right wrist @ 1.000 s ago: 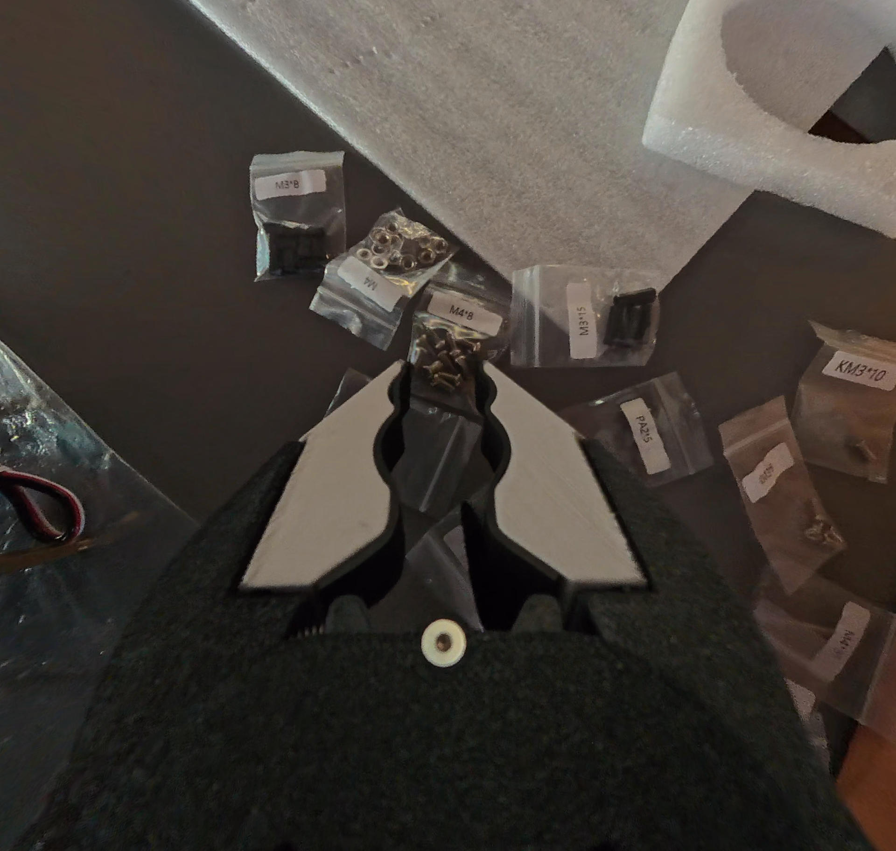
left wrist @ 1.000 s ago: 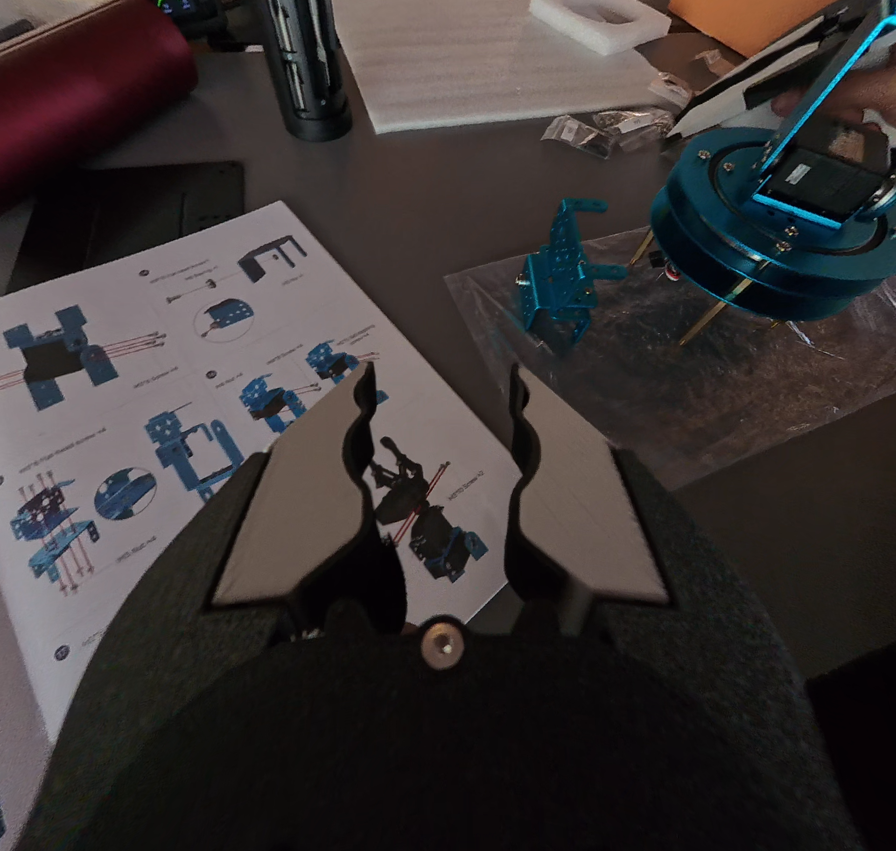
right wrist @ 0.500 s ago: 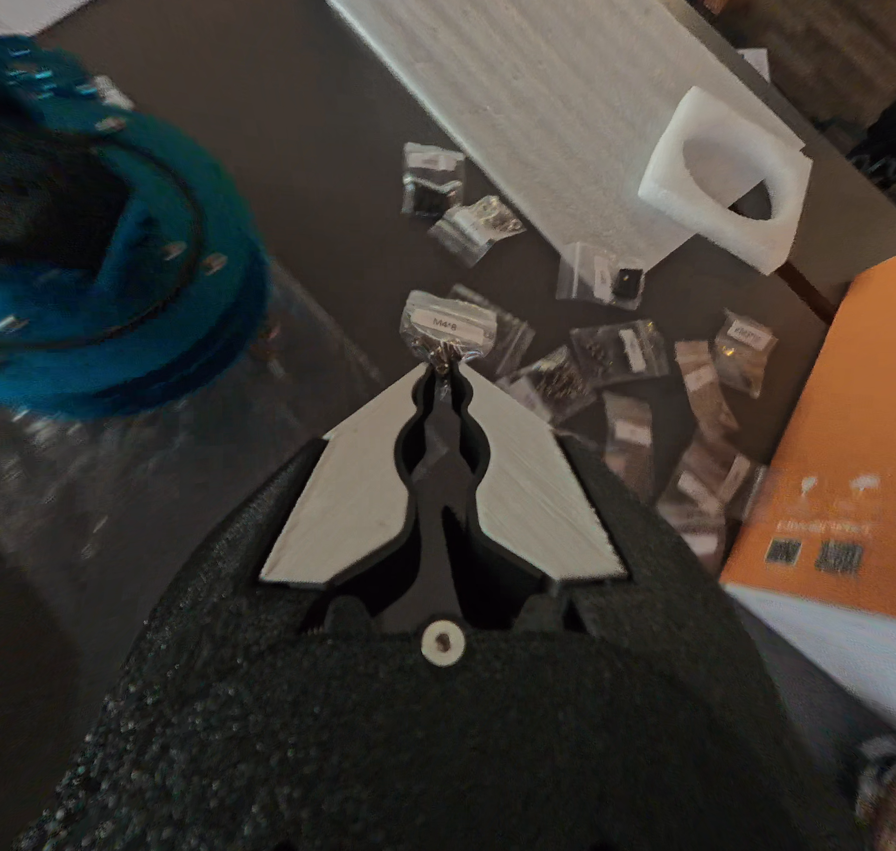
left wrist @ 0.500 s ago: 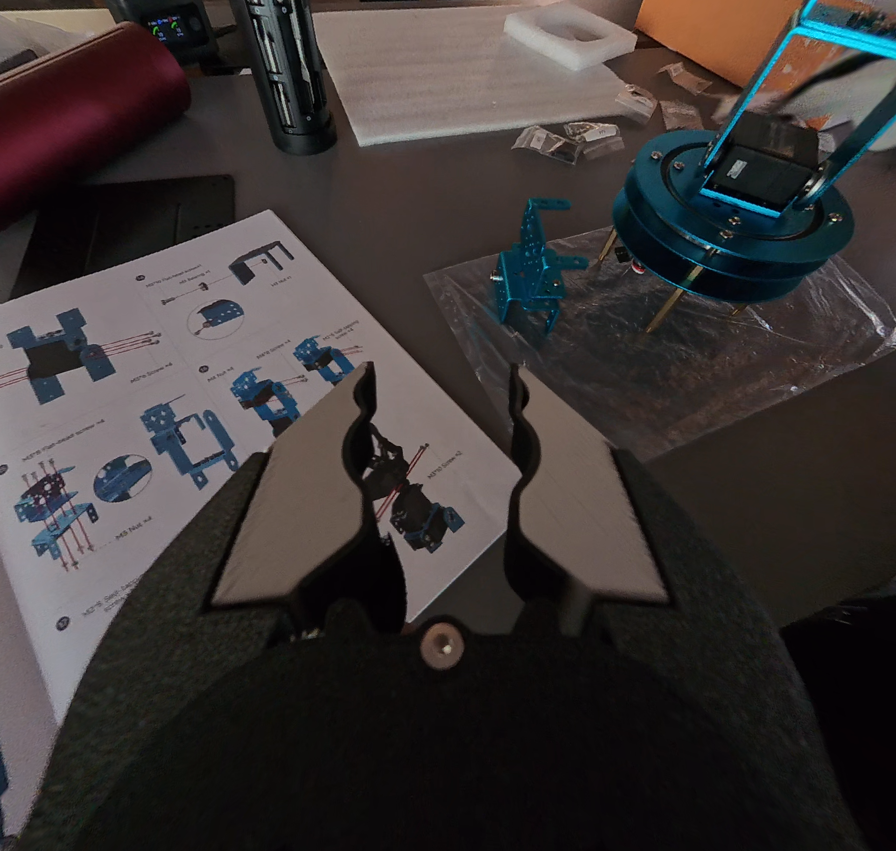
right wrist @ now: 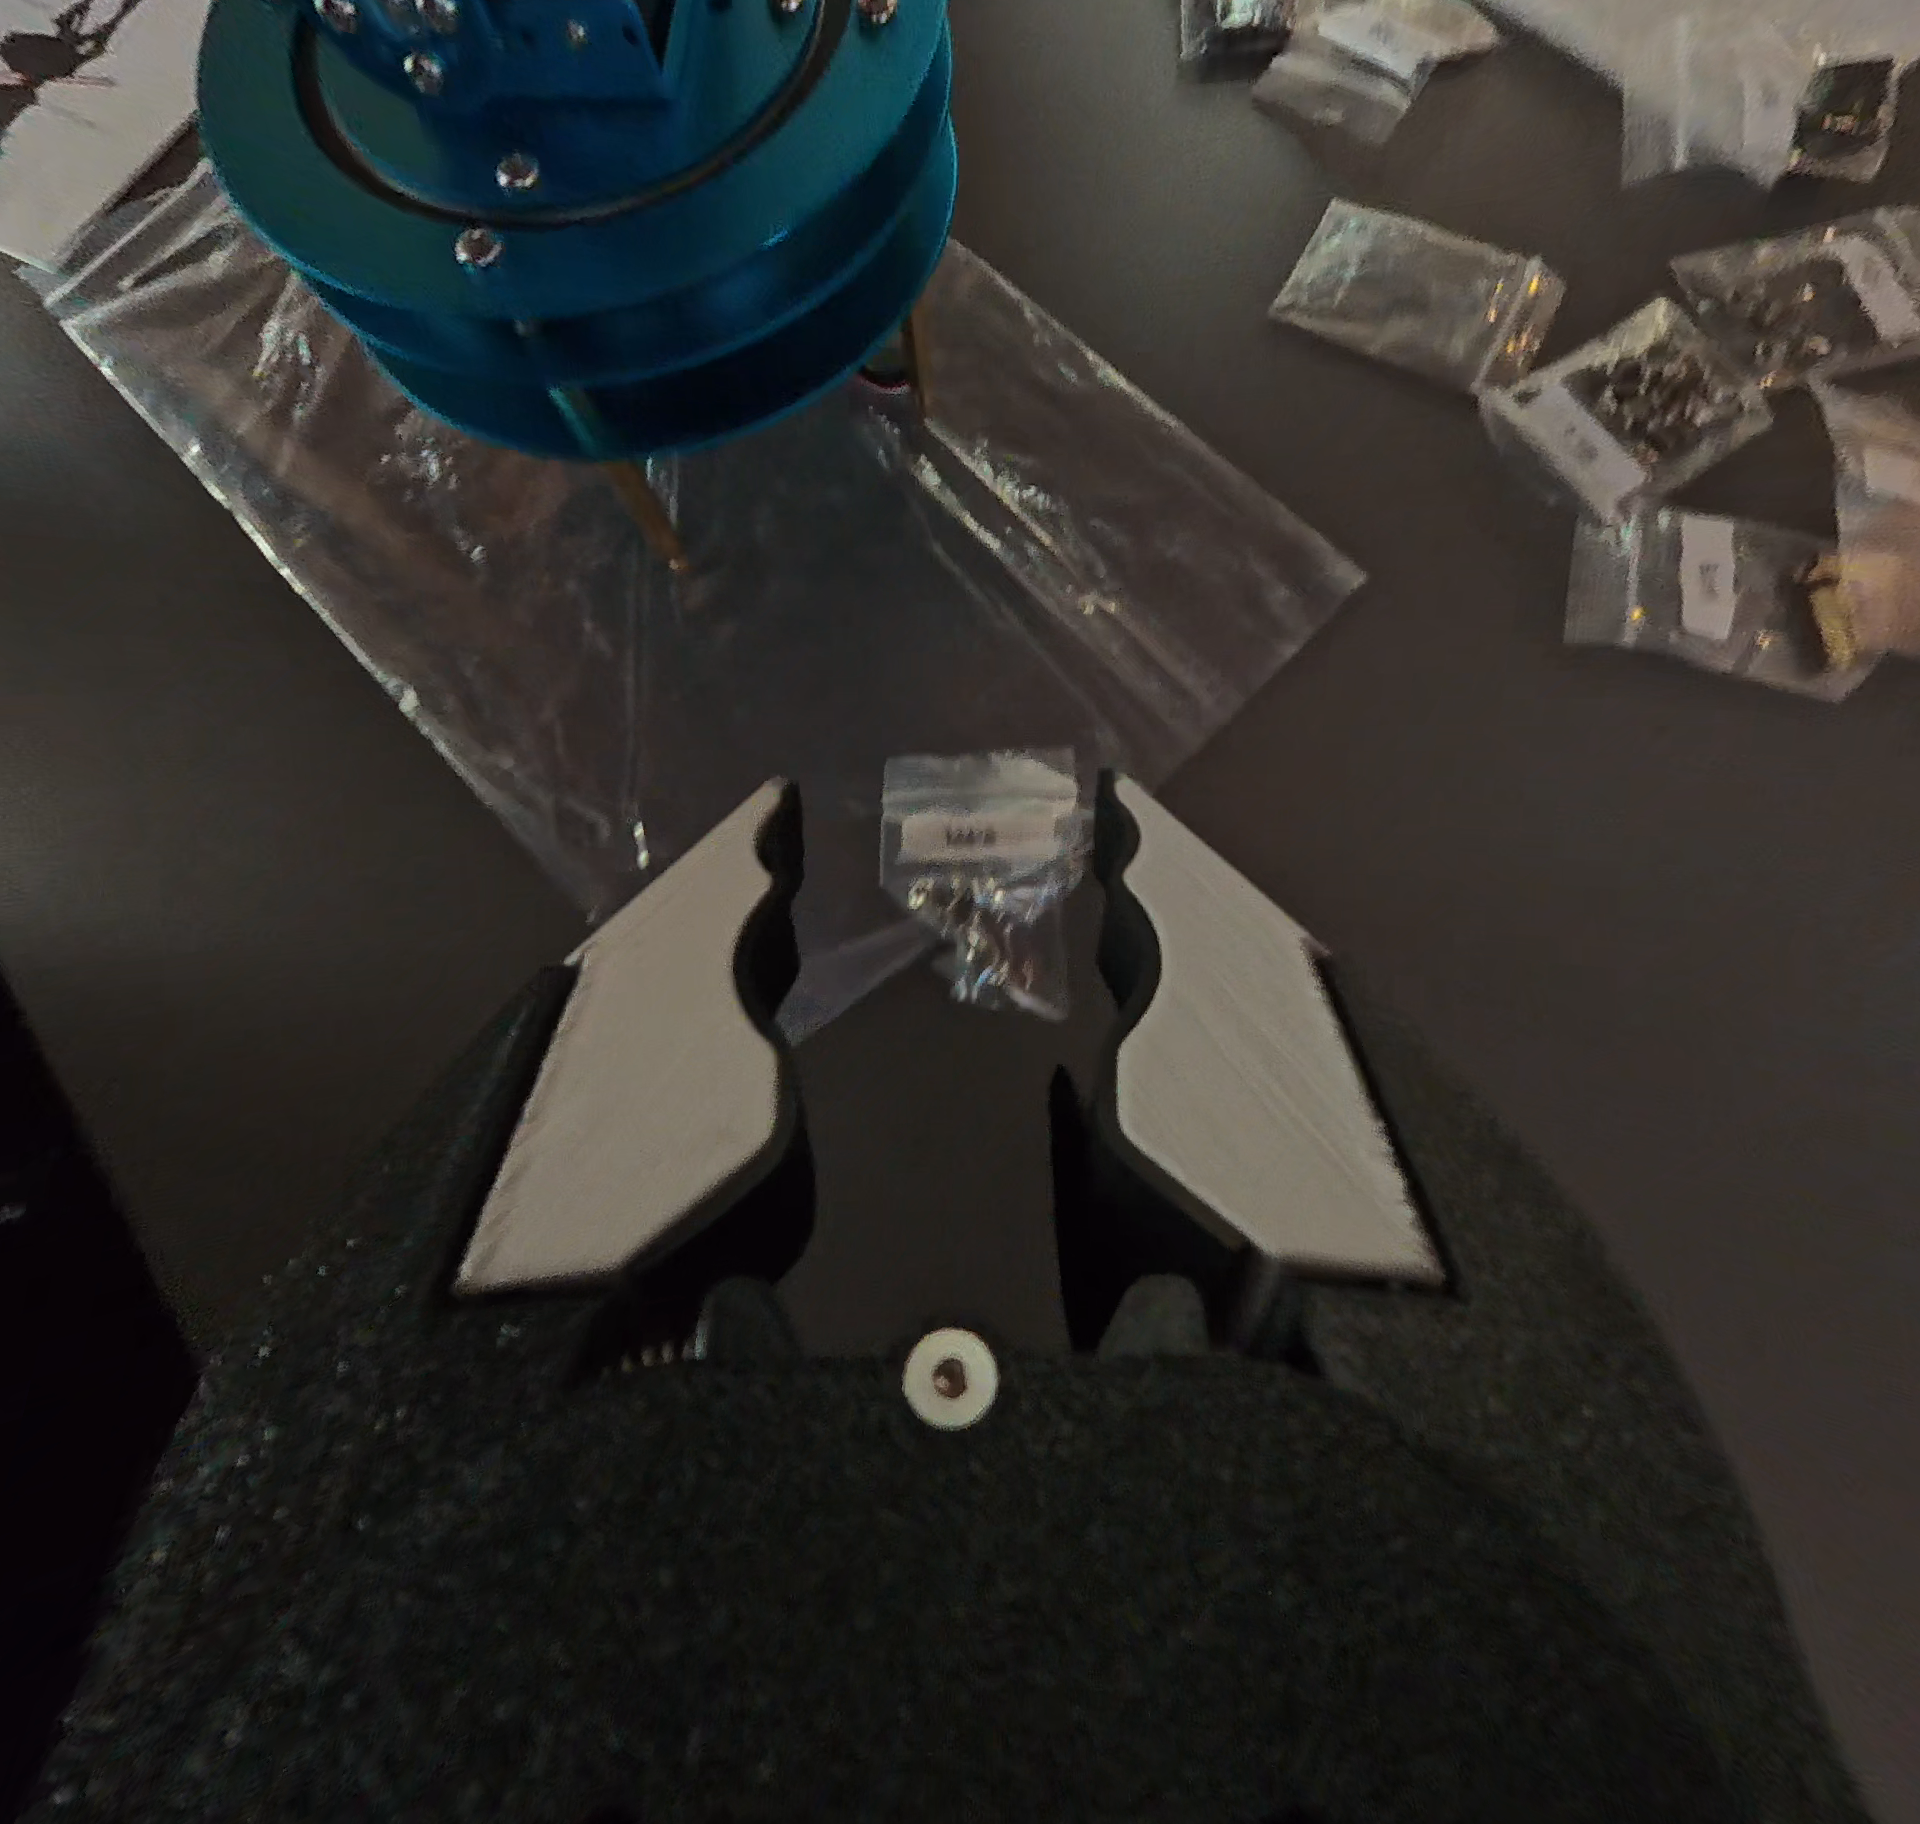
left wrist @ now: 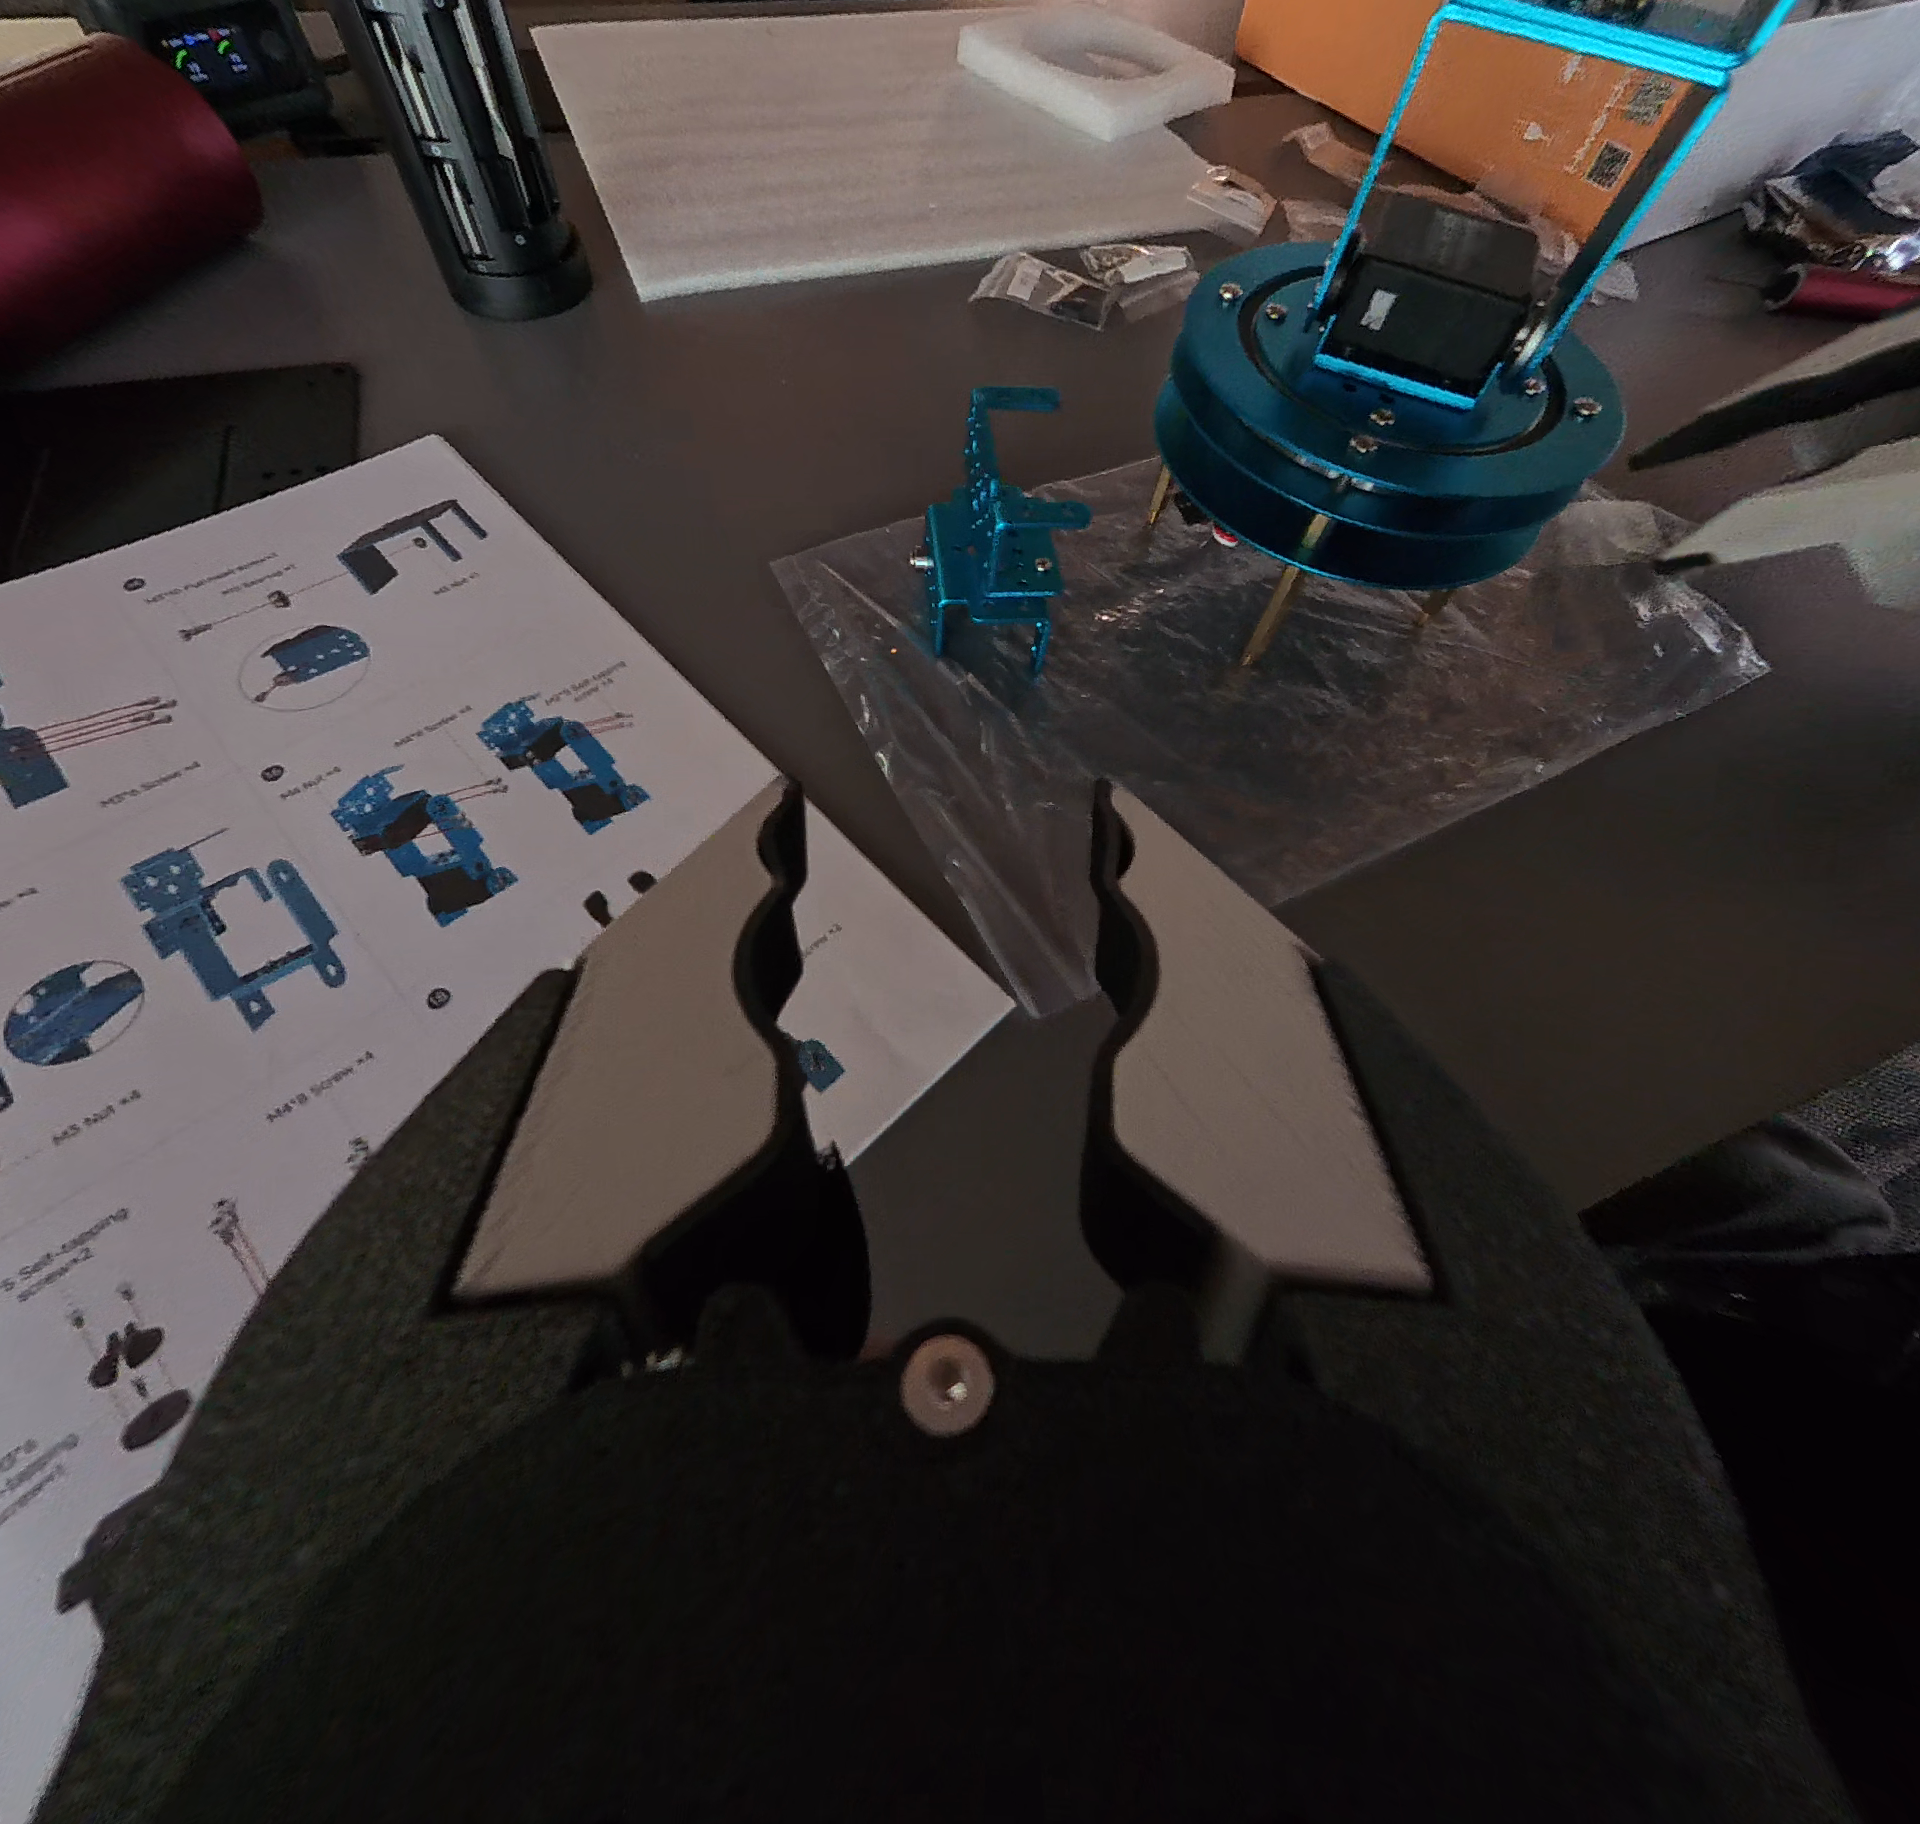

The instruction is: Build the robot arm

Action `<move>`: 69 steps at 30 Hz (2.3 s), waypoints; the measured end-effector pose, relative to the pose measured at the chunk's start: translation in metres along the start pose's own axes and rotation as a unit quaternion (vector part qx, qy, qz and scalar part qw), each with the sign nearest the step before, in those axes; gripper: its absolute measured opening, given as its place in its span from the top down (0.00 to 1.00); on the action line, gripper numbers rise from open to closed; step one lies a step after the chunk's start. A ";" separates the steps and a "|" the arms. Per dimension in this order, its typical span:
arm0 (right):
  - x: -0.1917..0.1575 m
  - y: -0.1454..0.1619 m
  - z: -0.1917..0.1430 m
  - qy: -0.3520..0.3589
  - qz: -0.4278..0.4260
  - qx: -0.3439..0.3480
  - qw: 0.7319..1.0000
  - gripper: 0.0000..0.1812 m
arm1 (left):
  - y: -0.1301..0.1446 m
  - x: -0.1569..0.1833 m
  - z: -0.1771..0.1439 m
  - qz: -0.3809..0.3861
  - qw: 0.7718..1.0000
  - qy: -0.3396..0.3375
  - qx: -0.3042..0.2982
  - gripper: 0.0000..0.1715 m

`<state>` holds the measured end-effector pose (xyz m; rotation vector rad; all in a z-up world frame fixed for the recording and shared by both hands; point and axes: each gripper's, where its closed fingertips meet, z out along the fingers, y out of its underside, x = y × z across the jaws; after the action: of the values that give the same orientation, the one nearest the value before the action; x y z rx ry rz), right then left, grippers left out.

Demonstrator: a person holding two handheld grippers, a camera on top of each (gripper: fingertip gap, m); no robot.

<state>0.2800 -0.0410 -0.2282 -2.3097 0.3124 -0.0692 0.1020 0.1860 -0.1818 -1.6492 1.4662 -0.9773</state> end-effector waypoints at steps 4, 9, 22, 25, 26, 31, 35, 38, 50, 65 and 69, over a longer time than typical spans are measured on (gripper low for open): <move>0.011 0.006 0.017 0.008 -0.020 -0.038 0.999 0.80 | 0.004 0.005 -0.008 0.000 1.000 -0.001 0.001 0.68; 0.008 0.014 0.005 0.008 -0.046 -0.043 0.998 0.98 | 0.006 0.018 -0.010 -0.009 1.000 0.022 0.007 0.68; 0.021 0.024 -0.004 -0.005 -0.019 -0.035 0.999 0.79 | 0.000 0.112 0.005 0.032 0.988 0.146 0.026 0.68; 0.019 0.024 -0.006 0.001 -0.031 -0.033 0.999 0.81 | -0.001 0.128 0.004 0.026 0.984 0.174 0.034 0.70; 0.018 0.023 -0.009 0.006 -0.041 -0.024 0.999 0.82 | -0.001 0.134 0.005 0.021 0.981 0.189 0.035 0.71; -0.015 -0.004 -0.027 0.015 -0.121 0.091 0.988 0.83 | -0.010 0.171 0.020 -0.031 0.959 0.279 0.019 0.74; -0.062 -0.030 -0.034 0.014 -0.190 0.191 0.963 0.83 | -0.022 0.193 0.027 -0.111 0.925 0.364 0.000 0.76; -0.090 -0.040 -0.037 0.042 -0.254 0.235 0.937 0.83 | -0.026 0.199 0.027 -0.159 0.902 0.401 -0.003 0.76; -0.122 -0.044 -0.035 0.033 -0.252 0.259 0.932 0.86 | -0.007 0.202 0.033 -0.072 0.924 0.375 -0.009 1.00; -0.083 -0.014 0.023 -0.219 -0.003 -0.007 0.976 0.91 | 0.001 0.165 0.043 -0.053 0.959 0.277 -0.033 0.93; -0.095 -0.026 0.014 -0.204 -0.042 0.046 0.977 1.00 | 0.002 0.182 0.036 -0.132 0.926 0.349 -0.055 0.91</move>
<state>0.1952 0.0091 -0.2146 -2.1797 0.0004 0.3388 0.1457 0.0052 -0.1855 -1.6893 1.7914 -1.7973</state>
